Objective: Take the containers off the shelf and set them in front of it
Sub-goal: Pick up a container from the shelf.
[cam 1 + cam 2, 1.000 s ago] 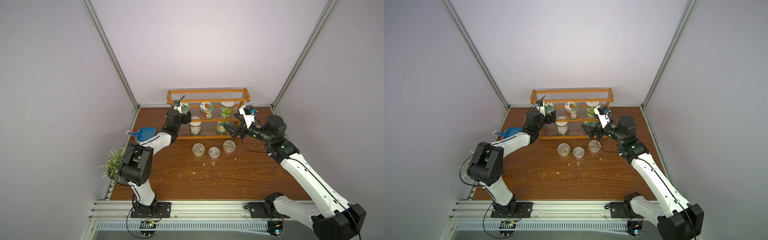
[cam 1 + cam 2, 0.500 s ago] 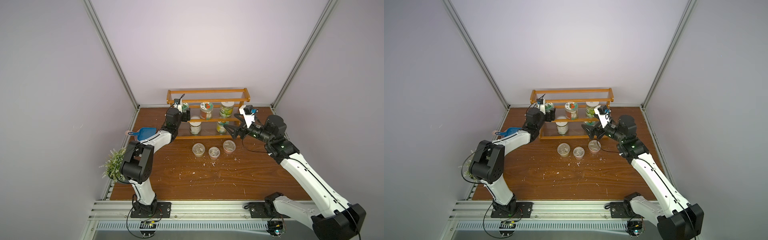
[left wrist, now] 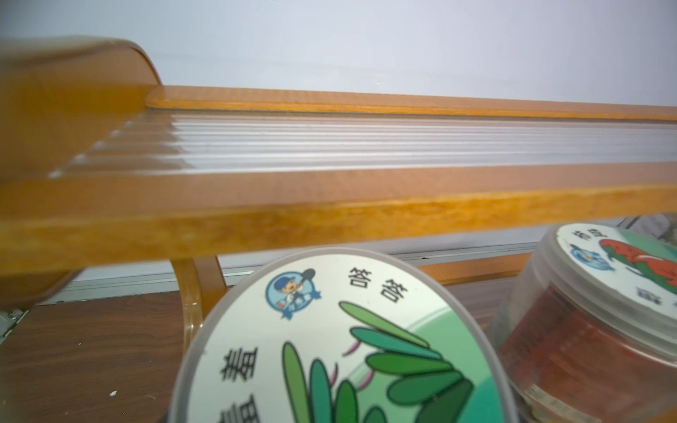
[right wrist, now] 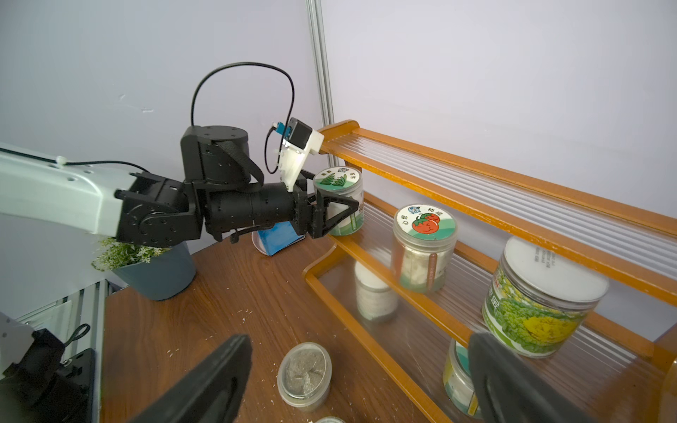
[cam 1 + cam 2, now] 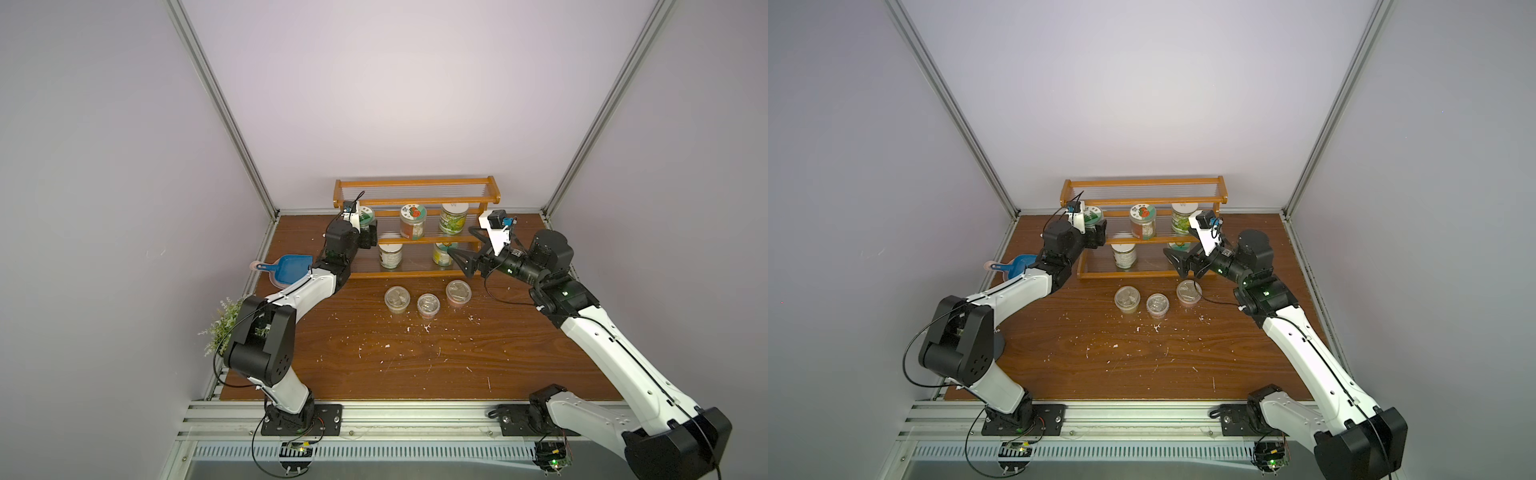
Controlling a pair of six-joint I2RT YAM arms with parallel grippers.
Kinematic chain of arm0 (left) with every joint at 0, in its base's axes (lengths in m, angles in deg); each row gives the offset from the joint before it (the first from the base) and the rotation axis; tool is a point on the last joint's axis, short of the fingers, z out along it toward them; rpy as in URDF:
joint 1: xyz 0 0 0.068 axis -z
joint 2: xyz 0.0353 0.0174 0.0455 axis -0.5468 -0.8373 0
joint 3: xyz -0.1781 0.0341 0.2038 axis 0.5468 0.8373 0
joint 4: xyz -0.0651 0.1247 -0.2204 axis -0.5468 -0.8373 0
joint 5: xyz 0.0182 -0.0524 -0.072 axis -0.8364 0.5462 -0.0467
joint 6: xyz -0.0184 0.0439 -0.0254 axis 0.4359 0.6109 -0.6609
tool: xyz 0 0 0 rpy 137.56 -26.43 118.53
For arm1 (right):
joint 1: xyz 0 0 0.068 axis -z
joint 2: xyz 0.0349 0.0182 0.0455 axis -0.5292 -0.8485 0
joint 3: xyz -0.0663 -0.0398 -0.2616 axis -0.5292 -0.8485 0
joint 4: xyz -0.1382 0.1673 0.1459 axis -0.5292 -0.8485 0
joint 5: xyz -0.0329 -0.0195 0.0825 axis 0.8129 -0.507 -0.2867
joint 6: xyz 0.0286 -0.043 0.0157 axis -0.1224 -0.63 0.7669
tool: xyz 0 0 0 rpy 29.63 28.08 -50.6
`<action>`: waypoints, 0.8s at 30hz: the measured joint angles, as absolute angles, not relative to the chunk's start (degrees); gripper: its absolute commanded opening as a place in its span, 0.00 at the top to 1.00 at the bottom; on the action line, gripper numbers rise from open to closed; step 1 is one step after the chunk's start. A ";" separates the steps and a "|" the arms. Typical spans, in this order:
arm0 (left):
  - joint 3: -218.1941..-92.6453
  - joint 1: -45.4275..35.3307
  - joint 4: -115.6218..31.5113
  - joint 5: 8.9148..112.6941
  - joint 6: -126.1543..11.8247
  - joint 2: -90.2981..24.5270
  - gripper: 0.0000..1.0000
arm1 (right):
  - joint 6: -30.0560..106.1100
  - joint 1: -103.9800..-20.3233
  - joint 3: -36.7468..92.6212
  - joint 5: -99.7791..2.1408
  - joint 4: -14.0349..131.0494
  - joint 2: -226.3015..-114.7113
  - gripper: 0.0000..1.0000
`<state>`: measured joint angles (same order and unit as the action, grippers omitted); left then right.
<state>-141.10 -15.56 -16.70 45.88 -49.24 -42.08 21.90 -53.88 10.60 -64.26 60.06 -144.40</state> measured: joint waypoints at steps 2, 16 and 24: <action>-139.44 -14.89 -17.72 45.53 -49.20 -39.65 0.26 | 21.92 -53.86 10.60 -64.28 60.32 -144.40 0.01; -131.85 -10.27 -31.12 45.05 -51.17 -18.78 0.25 | 21.94 -53.66 10.23 -65.22 60.82 -144.34 0.01; -122.13 -0.48 -38.64 43.76 -54.99 -5.31 0.24 | 22.16 -53.66 9.84 -65.70 60.80 -144.32 0.01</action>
